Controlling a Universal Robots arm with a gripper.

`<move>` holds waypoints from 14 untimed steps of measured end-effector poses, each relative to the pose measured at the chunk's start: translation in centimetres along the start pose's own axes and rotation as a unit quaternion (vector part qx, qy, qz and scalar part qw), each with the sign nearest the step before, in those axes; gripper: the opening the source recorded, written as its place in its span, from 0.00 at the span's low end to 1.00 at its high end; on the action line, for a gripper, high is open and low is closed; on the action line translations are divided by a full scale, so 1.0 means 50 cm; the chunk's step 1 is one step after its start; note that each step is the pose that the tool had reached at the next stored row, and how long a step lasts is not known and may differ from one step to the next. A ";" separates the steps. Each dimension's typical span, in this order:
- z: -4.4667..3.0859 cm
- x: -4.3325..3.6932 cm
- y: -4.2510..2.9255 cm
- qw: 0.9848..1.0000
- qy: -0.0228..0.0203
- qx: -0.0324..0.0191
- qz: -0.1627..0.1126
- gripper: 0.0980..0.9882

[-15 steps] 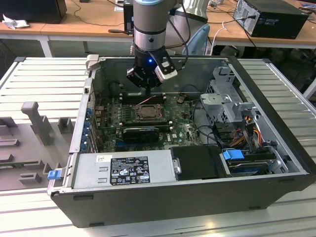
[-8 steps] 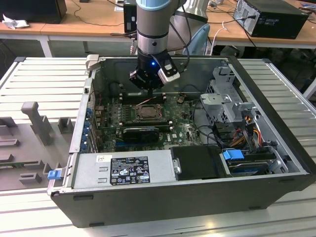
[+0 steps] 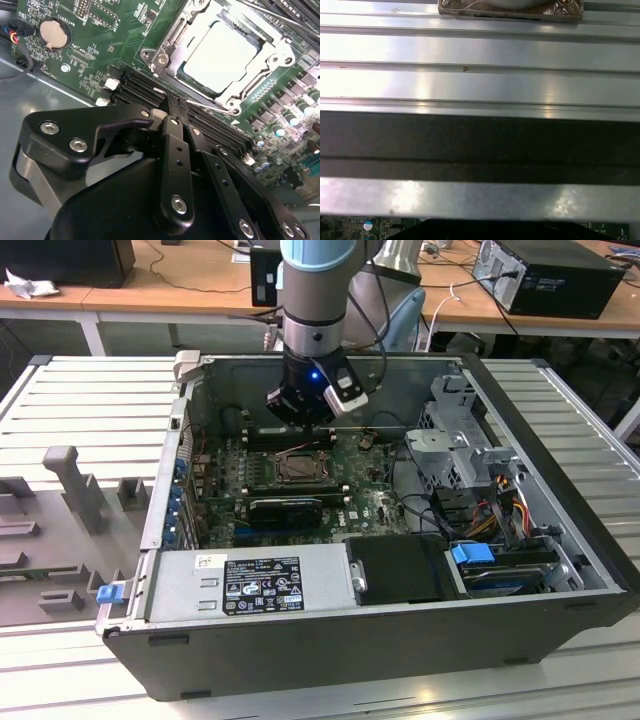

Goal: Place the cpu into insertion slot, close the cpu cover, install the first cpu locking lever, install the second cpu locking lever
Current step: 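Install the first cpu locking lever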

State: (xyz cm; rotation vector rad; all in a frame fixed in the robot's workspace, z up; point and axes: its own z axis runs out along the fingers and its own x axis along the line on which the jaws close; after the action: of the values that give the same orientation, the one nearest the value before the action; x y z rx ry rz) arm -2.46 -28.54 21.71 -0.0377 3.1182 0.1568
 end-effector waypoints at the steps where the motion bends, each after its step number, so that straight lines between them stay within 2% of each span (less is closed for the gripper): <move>1: 0.002 0.000 0.000 1.000 0.000 0.000 0.000 0.01; 9: 0.021 -0.009 -0.002 1.000 0.000 0.001 0.000 0.01; 14: 0.025 -0.009 -0.003 1.000 0.000 0.003 0.000 0.01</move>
State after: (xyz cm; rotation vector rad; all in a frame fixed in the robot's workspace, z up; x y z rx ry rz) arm -1.96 -28.55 20.46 -0.0376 3.1189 0.1466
